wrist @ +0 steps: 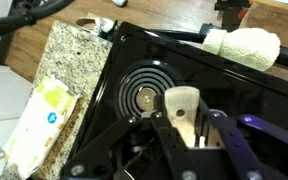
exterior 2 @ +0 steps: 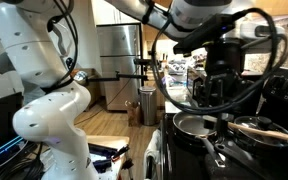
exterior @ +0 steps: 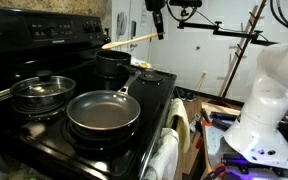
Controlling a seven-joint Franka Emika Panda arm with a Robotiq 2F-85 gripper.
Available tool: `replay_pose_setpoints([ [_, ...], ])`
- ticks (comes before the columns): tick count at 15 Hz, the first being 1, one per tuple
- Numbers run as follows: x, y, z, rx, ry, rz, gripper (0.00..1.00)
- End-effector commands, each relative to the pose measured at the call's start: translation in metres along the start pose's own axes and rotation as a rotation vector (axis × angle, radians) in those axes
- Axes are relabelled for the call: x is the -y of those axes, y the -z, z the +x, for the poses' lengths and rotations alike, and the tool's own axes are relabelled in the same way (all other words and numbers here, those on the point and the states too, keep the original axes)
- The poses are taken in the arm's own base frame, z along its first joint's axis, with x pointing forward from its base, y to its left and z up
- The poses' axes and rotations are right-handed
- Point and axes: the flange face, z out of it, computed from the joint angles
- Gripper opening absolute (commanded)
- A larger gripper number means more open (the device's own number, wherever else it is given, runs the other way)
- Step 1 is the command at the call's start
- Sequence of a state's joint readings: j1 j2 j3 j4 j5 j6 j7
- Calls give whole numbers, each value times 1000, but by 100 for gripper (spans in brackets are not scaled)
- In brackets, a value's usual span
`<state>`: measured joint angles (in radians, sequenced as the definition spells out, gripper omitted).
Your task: Remove the wooden spatula from the pan and put it in the pot
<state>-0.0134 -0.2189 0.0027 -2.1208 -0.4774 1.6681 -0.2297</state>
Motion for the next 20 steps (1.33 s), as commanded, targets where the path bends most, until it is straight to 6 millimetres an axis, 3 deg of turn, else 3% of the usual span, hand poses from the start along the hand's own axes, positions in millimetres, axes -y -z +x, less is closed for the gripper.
replay_pose_setpoints([
  [1,-29,5,44,83,31,-43,7],
  [2,-15,2,23,49,6,-31,30],
  [5,-23,-2,47,63,10,-29,30],
  [6,-24,-2,49,66,11,-29,7],
  [10,-60,-14,38,84,-1,16,7],
  [16,-129,-47,8,95,-12,122,7],
  [20,-152,-67,18,100,92,191,7],
])
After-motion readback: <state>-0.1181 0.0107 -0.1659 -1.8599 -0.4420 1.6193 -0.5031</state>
